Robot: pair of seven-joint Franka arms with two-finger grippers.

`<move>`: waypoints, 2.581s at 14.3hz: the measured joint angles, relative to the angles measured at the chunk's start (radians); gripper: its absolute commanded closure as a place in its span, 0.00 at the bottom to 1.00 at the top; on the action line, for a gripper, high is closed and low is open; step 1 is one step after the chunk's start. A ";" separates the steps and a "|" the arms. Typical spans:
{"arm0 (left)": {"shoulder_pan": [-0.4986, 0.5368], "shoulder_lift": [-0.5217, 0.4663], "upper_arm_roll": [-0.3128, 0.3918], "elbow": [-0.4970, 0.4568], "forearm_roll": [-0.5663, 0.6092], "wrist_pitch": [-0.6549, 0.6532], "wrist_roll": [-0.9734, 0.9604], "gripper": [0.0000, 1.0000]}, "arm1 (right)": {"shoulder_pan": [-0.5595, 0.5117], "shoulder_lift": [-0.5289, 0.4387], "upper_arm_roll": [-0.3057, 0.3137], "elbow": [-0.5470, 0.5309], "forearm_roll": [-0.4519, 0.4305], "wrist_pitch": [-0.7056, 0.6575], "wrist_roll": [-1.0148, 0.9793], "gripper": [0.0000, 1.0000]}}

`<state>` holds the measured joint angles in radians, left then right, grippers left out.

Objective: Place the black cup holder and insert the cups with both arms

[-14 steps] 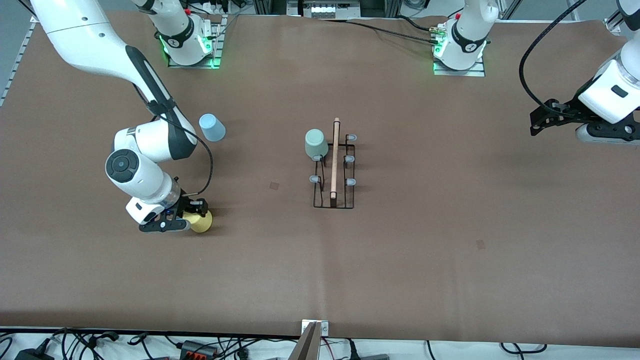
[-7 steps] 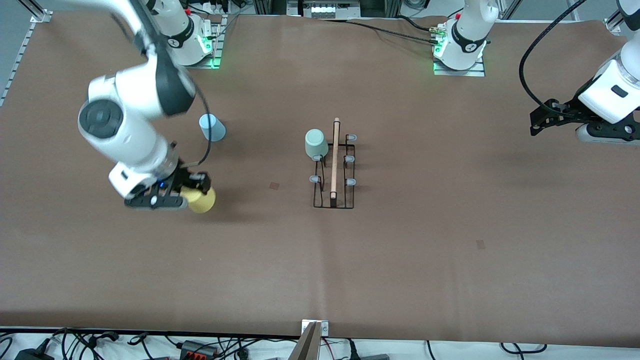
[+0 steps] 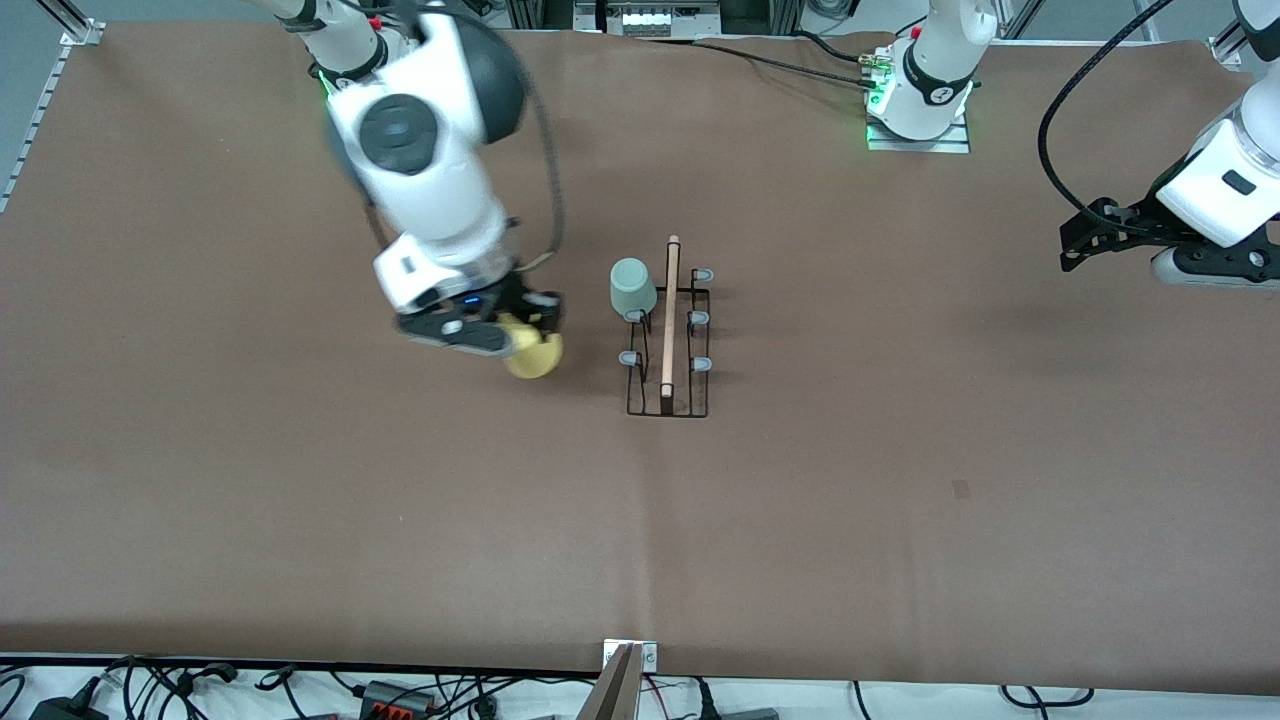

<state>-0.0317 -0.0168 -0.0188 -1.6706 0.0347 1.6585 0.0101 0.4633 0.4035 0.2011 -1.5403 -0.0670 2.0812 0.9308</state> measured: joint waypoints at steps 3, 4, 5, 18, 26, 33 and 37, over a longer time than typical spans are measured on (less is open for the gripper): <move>0.000 0.000 0.000 0.000 0.000 0.000 0.000 0.00 | 0.061 0.064 -0.002 0.049 -0.014 0.033 0.056 0.90; 0.000 0.000 0.000 0.000 0.000 0.000 0.000 0.00 | 0.070 0.080 -0.002 0.065 -0.017 0.033 0.057 0.90; 0.000 0.000 0.000 0.000 0.000 0.000 0.000 0.00 | 0.076 0.093 -0.003 0.079 -0.022 0.034 0.057 0.90; 0.000 0.000 0.000 0.000 0.000 0.000 0.000 0.00 | 0.114 0.213 -0.007 0.099 -0.085 0.149 0.073 0.00; 0.000 0.000 -0.001 0.000 0.000 0.000 0.000 0.00 | 0.048 0.153 -0.027 0.115 -0.087 0.093 0.047 0.00; -0.001 0.000 -0.002 0.000 0.000 0.000 0.000 0.00 | -0.363 -0.195 -0.031 -0.025 -0.053 -0.203 -0.440 0.00; -0.001 0.000 -0.002 0.000 0.000 0.000 0.000 0.00 | -0.540 -0.287 -0.068 -0.035 -0.002 -0.282 -0.629 0.00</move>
<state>-0.0322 -0.0168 -0.0209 -1.6705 0.0347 1.6584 0.0102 -0.0768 0.1161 0.1327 -1.5756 -0.0687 1.7990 0.3023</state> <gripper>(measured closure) 0.000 0.000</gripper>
